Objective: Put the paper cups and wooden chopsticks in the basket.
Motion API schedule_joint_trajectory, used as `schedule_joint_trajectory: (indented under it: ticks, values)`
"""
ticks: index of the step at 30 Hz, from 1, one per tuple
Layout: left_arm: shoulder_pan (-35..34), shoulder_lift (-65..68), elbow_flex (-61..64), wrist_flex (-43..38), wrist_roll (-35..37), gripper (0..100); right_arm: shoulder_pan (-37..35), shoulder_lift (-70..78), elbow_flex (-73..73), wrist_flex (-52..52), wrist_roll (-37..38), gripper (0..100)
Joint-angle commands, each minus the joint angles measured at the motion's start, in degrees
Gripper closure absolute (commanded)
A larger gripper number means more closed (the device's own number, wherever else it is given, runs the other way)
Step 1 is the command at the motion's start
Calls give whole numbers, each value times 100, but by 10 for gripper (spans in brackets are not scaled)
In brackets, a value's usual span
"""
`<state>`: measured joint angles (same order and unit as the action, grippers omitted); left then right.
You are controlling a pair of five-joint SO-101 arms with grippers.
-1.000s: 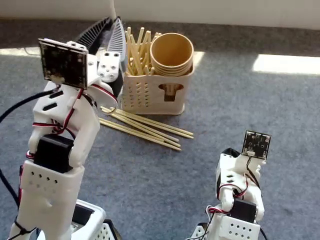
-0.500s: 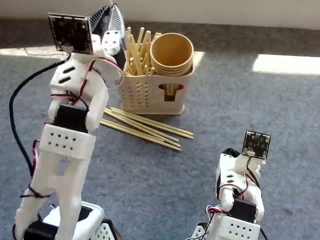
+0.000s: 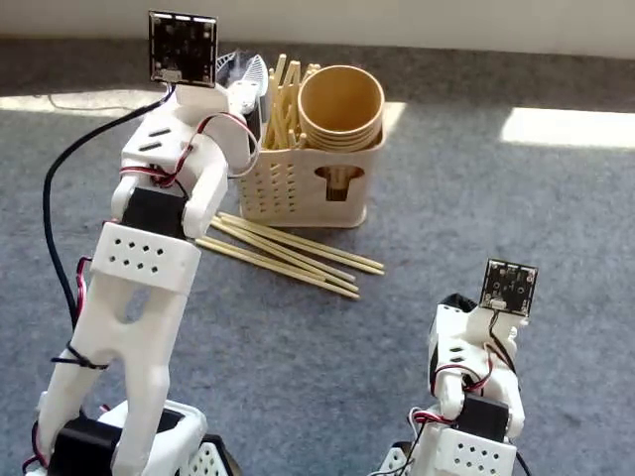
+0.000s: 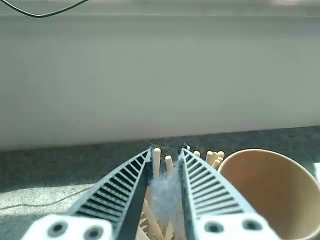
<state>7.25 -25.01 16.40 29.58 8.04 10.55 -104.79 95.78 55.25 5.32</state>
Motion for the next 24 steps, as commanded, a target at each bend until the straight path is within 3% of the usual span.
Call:
schedule_joint_trajectory:
  ticks: [1,11,24]
  values:
    - [-84,-426,-813,624,44,917,57,-48,787,-154,-9,993]
    - [-295,-734,-1956,2040,53,919,66,-48,787,-154,-9,993]
    - [-1235,-1007,-1411,3218,18,916,66,-48,787,-154,-9,993]
